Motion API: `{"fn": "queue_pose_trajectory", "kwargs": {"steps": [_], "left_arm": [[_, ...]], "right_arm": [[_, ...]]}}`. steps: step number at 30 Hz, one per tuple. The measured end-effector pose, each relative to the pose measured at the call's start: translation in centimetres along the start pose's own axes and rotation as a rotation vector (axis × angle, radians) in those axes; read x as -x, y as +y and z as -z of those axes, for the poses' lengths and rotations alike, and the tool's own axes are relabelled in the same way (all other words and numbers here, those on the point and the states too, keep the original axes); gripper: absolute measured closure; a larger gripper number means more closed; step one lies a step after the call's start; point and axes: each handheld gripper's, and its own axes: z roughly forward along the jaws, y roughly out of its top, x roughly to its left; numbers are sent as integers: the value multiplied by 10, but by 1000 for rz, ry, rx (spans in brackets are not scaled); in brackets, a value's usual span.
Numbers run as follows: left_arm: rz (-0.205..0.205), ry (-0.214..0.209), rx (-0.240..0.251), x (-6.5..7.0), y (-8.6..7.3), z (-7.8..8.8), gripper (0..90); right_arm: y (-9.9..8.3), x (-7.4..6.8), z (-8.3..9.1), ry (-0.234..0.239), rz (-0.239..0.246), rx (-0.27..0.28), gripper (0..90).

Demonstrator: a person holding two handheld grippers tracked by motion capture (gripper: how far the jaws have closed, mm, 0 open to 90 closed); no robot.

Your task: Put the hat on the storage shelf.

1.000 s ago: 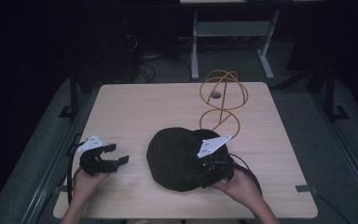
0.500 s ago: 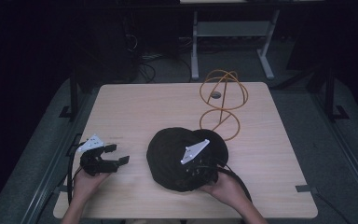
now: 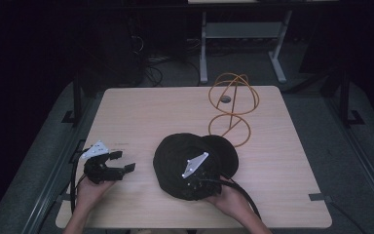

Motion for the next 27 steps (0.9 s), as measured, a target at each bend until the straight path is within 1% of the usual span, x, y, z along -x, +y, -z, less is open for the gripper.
{"fn": "queue_pose_trajectory", "kwargs": {"steps": [5, 6, 8, 12, 15, 16, 17, 19, 20, 21, 22, 23, 25, 26, 27], "left_arm": [[-5, -4, -8, 1, 1, -2, 182], [-12, -4, -15, 1, 1, -2, 182], [-14, -7, -16, 3, 1, -3, 182], [-17, -10, -20, 3, 1, -3, 183], [-16, -16, -19, 3, 1, -3, 185], [-16, -17, -15, 3, 2, -3, 185], [-12, -25, -11, 3, 2, -3, 186], [-12, -33, -10, 4, 2, -3, 188], [-12, -33, -10, 4, 2, -3, 188], [-10, -41, 0, 5, 3, -3, 188], [-10, -41, 0, 5, 3, -3, 189], [-9, -46, 3, 5, 3, -3, 189], [-7, -57, 13, 6, 4, -3, 190], [-6, -67, 21, 9, 6, -3, 190], [-6, -67, 21, 9, 6, -3, 190]], "right_arm": [[-1, -2, -2, -13, 20, -1, 670], [-1, -2, -2, -11, 20, -1, 685], [-1, -1, -2, -3, 29, -3, 750], [-1, -2, 0, -3, 42, -3, 775], [0, -3, 3, -3, 40, -1, 779], [0, -3, 4, -7, 50, 2, 779], [1, -4, 9, -17, 64, 13, 779], [2, -5, 15, -23, 61, 41, 777], [2, -5, 15, -23, 61, 41, 777], [4, -5, 22, -26, 58, 68, 775], [4, -5, 22, -26, 58, 68, 775], [5, -5, 26, -29, 53, 78, 774], [7, -4, 38, -26, 50, 112, 770], [7, -4, 42, -28, 43, 120, 768], [7, -4, 42, -28, 43, 120, 768]]}}
